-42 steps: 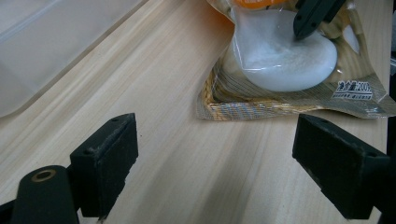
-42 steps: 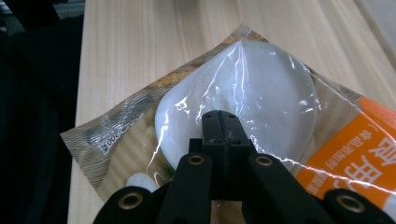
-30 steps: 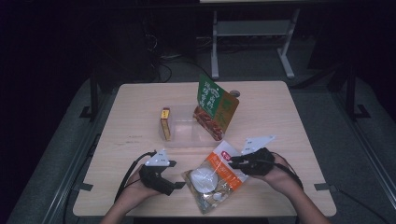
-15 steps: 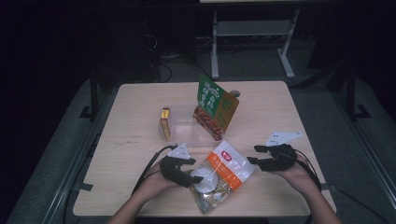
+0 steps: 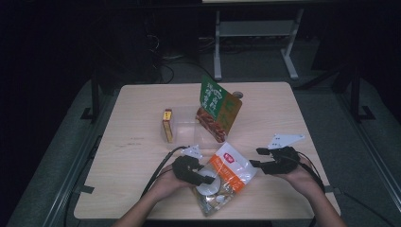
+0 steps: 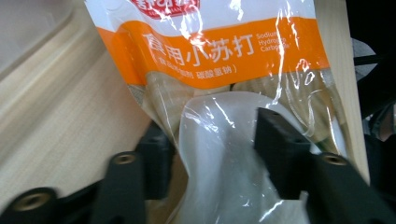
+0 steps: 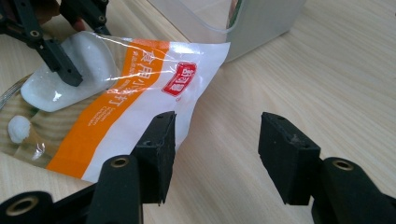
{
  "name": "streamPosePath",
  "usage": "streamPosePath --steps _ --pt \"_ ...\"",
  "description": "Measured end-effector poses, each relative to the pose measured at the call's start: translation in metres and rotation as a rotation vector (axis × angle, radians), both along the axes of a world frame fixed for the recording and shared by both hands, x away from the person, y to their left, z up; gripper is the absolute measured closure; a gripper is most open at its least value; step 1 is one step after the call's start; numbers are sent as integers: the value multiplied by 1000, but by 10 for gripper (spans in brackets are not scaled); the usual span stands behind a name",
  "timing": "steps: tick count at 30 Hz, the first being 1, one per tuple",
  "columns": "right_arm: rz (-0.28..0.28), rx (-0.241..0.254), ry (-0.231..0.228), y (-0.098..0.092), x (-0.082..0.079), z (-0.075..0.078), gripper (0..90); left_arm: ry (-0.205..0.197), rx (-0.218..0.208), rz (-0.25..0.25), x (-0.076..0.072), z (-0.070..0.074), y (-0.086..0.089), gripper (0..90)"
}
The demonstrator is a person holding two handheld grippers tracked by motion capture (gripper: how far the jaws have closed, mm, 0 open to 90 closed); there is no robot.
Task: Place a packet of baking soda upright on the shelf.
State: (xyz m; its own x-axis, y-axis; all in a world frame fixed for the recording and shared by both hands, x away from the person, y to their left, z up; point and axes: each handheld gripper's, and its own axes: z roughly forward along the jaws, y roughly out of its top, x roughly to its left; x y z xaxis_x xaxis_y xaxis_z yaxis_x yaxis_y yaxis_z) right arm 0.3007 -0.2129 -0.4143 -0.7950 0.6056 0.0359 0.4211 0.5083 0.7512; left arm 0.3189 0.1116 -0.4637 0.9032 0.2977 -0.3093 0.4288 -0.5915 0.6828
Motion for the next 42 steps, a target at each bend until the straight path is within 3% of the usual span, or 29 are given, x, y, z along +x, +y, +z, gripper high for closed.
streamPosePath --steps 4,10,15,19,27,42 --pt "-8 11 0 0 -1 1 453 -17 17 -1 -1 3 -1 707" --pt "-9 20 -9 -2 0 2 443 -17 -18 -24 -4 10 1 888" --pt "-15 29 -15 -5 0 4 433 -54 -7 -28 -11 18 1 895" --pt "-27 41 -22 -9 -1 6 431 -60 -40 -40 -16 26 8 896" --pt "-39 53 -28 -11 0 7 421 -91 -99 0 -24 48 36 897" --pt "-24 47 -1 -5 2 0 402 -192 -227 202 -18 85 98 898"
